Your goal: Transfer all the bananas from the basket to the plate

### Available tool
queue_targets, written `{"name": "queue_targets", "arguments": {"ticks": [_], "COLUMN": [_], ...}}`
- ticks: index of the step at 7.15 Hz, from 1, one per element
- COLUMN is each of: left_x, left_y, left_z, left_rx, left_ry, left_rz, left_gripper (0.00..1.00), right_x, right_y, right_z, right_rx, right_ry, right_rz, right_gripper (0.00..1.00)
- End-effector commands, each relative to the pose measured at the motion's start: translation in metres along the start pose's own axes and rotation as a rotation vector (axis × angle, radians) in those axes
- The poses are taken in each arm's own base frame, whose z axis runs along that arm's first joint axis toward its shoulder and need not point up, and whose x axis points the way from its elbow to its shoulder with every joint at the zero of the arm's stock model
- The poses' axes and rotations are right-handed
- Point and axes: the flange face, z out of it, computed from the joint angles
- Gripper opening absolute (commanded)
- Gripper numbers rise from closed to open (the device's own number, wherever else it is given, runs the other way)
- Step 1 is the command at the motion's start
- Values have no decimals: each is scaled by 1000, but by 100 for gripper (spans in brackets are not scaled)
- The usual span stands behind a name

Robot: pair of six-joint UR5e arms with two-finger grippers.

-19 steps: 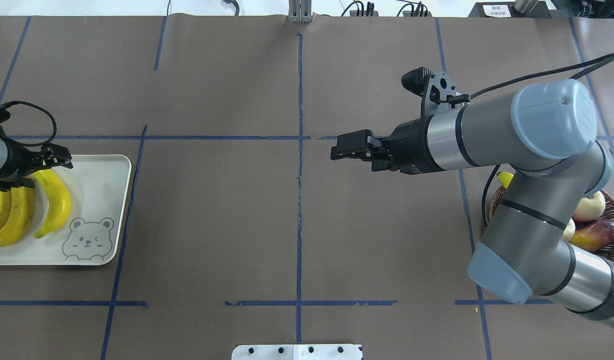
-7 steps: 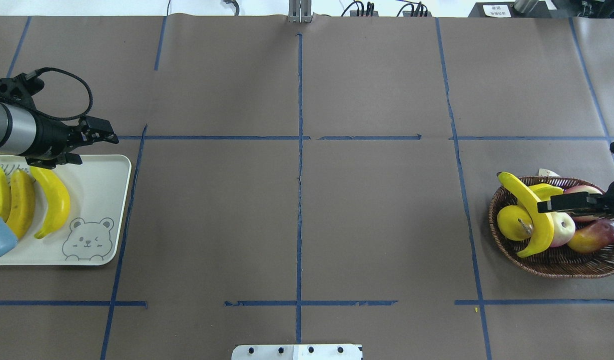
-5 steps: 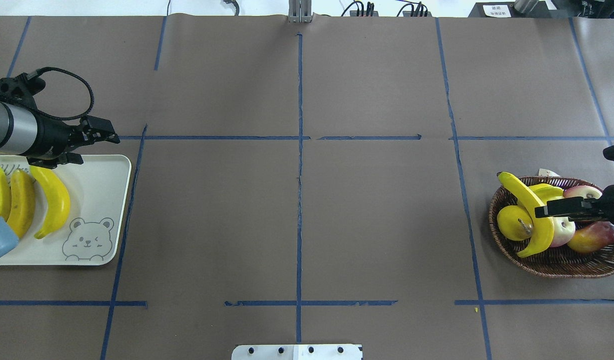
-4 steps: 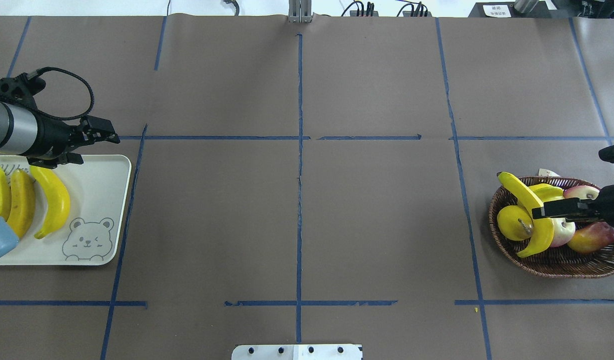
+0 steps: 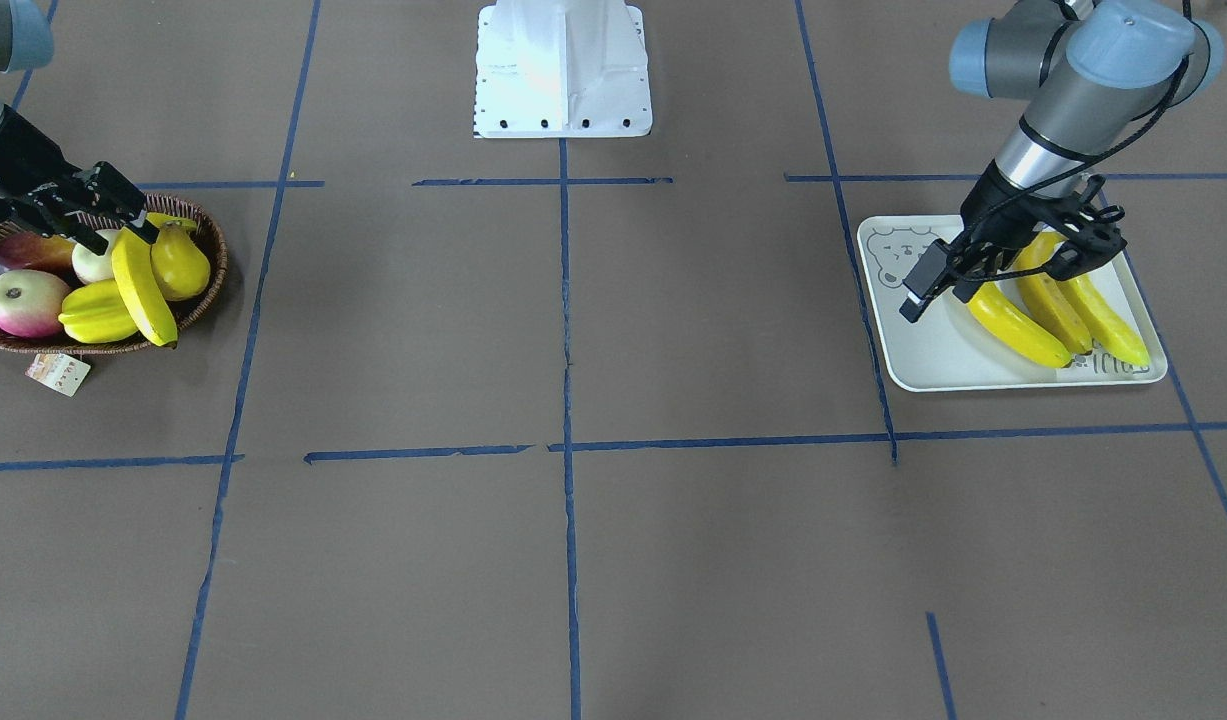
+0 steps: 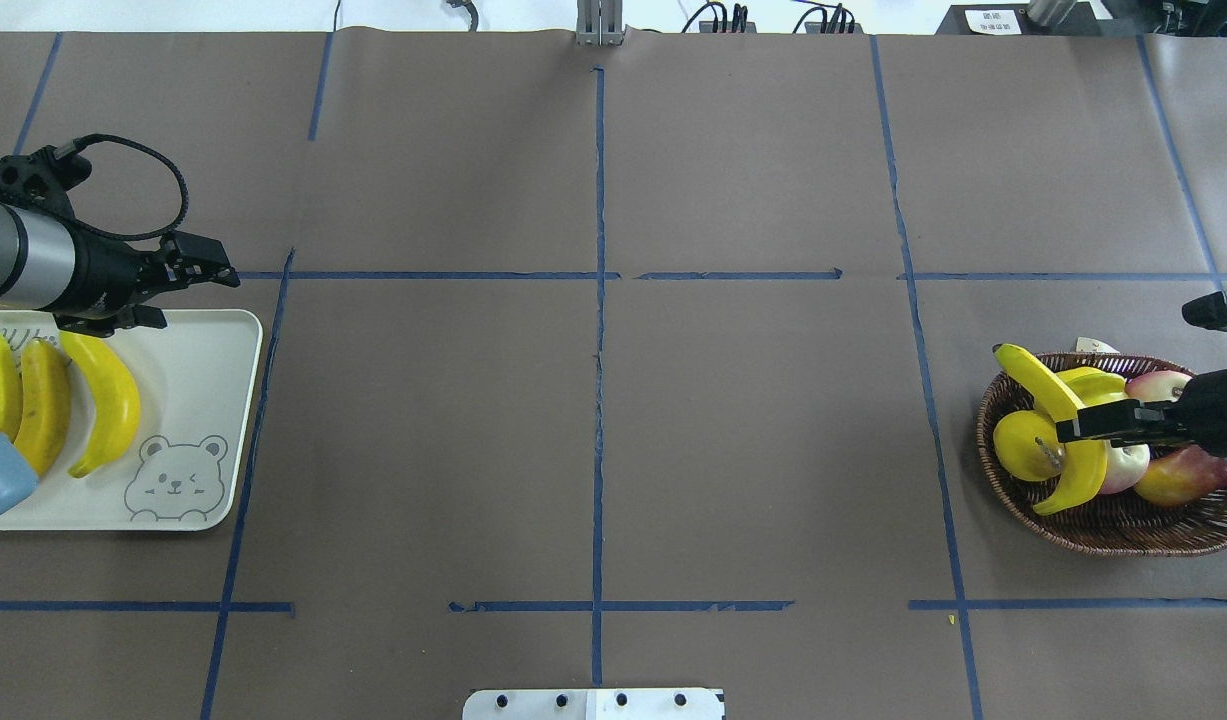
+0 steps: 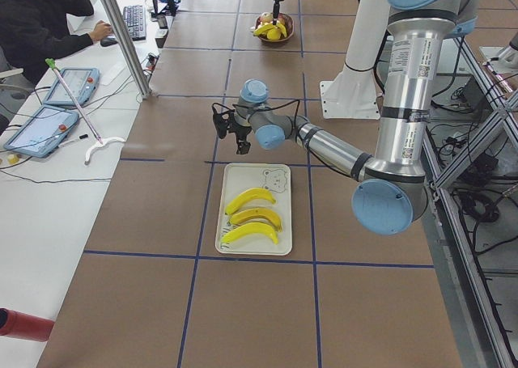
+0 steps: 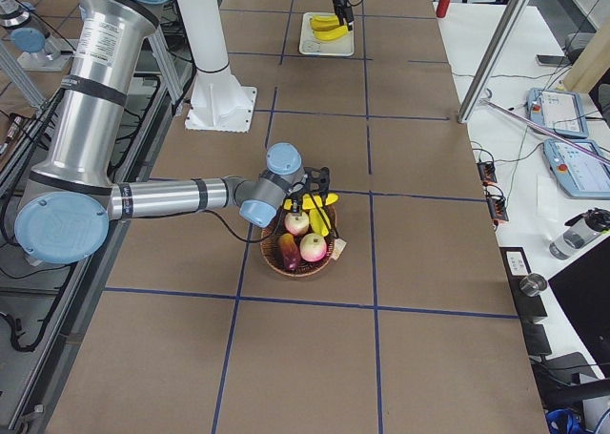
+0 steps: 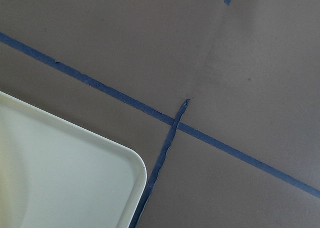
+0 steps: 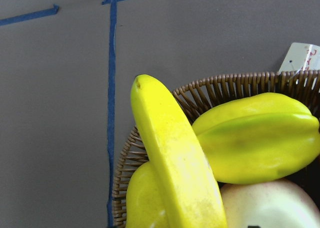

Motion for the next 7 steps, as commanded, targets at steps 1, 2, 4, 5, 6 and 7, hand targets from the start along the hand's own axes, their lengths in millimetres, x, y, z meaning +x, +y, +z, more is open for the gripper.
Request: {"name": "queue_targets", "arguments": {"ticks": [1, 2, 4, 5, 6, 7], "left_x": [0, 0, -1, -1, -1, -3], "left_y": [0, 0, 0, 0, 0, -1], "left_z": [0, 0, 1, 1, 1, 3], "left_rx": [1, 1, 1, 1, 4, 4], "left_ry": [-1, 1, -2, -2, -1, -8], "left_rz": [0, 0, 0, 0, 1, -2], "left_gripper": [100, 100, 100, 100, 100, 100], "right_x": [0, 1, 0, -1, -2, -2], "right_y": [-1, -1, -1, -2, -2, -2], "right_z": [3, 3, 3, 3, 3, 3], "right_rx": [-2, -4, -5, -4, -6, -6], "right_ry": [1, 3, 0, -3, -5, -6], "right_rz": [0, 1, -1, -2, -3, -2], "right_gripper": [77, 77, 50, 31, 18, 14]}}
